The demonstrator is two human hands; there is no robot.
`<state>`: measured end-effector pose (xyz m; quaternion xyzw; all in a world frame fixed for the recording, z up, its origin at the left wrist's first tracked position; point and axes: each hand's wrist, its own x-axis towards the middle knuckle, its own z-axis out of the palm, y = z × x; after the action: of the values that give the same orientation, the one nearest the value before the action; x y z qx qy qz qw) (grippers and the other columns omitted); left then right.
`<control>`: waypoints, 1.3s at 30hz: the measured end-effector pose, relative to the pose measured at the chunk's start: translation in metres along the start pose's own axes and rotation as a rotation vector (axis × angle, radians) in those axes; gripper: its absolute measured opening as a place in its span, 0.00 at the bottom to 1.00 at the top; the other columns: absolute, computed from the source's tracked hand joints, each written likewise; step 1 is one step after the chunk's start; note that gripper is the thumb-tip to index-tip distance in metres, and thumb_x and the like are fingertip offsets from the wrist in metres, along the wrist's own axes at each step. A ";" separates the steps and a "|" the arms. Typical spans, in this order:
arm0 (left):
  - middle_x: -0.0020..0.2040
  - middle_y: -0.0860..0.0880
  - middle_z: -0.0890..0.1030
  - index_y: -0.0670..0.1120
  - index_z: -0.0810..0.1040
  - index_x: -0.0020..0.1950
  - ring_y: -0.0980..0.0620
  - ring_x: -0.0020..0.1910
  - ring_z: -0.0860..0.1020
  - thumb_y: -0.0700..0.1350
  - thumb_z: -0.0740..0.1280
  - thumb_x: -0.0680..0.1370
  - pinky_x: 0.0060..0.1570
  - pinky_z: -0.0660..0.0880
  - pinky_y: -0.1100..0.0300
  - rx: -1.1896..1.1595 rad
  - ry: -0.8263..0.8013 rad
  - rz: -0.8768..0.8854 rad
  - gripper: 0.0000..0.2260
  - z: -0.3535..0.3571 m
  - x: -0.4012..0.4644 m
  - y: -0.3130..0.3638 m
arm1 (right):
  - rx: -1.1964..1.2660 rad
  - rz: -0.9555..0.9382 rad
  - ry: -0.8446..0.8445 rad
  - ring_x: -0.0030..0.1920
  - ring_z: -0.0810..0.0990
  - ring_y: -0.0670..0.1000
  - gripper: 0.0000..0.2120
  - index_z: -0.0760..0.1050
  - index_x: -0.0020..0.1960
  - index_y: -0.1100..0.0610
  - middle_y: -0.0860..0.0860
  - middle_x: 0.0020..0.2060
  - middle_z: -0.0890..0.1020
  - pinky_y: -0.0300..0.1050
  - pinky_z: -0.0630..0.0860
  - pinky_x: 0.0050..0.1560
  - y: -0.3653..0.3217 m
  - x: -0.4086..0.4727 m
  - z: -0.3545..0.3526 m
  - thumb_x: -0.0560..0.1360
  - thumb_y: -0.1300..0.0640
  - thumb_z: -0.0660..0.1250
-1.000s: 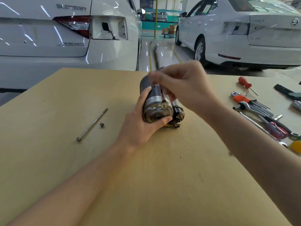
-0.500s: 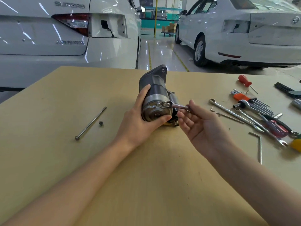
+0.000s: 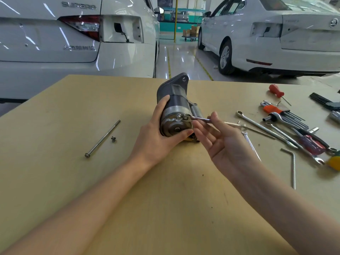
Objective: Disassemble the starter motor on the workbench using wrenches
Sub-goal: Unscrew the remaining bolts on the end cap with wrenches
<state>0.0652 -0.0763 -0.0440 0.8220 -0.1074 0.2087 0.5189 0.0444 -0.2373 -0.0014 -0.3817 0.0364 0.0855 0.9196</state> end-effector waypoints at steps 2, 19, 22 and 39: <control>0.51 0.70 0.76 0.63 0.61 0.74 0.71 0.49 0.77 0.58 0.77 0.65 0.48 0.70 0.78 -0.013 -0.003 -0.018 0.41 0.000 0.000 -0.001 | -0.197 -0.136 -0.029 0.37 0.85 0.55 0.07 0.71 0.49 0.64 0.62 0.37 0.84 0.42 0.81 0.35 -0.007 0.002 0.002 0.76 0.60 0.66; 0.52 0.67 0.78 0.63 0.61 0.74 0.71 0.50 0.77 0.55 0.78 0.66 0.48 0.67 0.81 -0.048 -0.013 -0.031 0.41 0.002 0.000 -0.003 | -0.750 -0.540 -0.368 0.25 0.71 0.46 0.12 0.76 0.40 0.60 0.51 0.26 0.73 0.38 0.69 0.28 -0.045 0.013 0.047 0.76 0.52 0.64; 0.53 0.65 0.78 0.63 0.61 0.74 0.71 0.50 0.77 0.54 0.78 0.66 0.47 0.68 0.80 -0.062 -0.016 -0.035 0.40 0.001 0.000 -0.004 | -0.371 -0.249 -0.254 0.27 0.77 0.48 0.11 0.76 0.42 0.58 0.51 0.27 0.77 0.38 0.75 0.30 -0.041 0.010 0.020 0.77 0.52 0.62; 0.53 0.63 0.77 0.61 0.61 0.74 0.73 0.49 0.76 0.58 0.77 0.65 0.49 0.69 0.79 0.009 0.000 0.003 0.42 0.000 0.001 -0.002 | -0.021 0.041 -0.006 0.38 0.85 0.53 0.07 0.74 0.47 0.63 0.60 0.37 0.84 0.40 0.80 0.35 -0.003 0.007 -0.008 0.77 0.58 0.64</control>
<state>0.0673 -0.0755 -0.0452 0.8242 -0.1077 0.2098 0.5148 0.0517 -0.2442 -0.0055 -0.3903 0.0403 0.1058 0.9137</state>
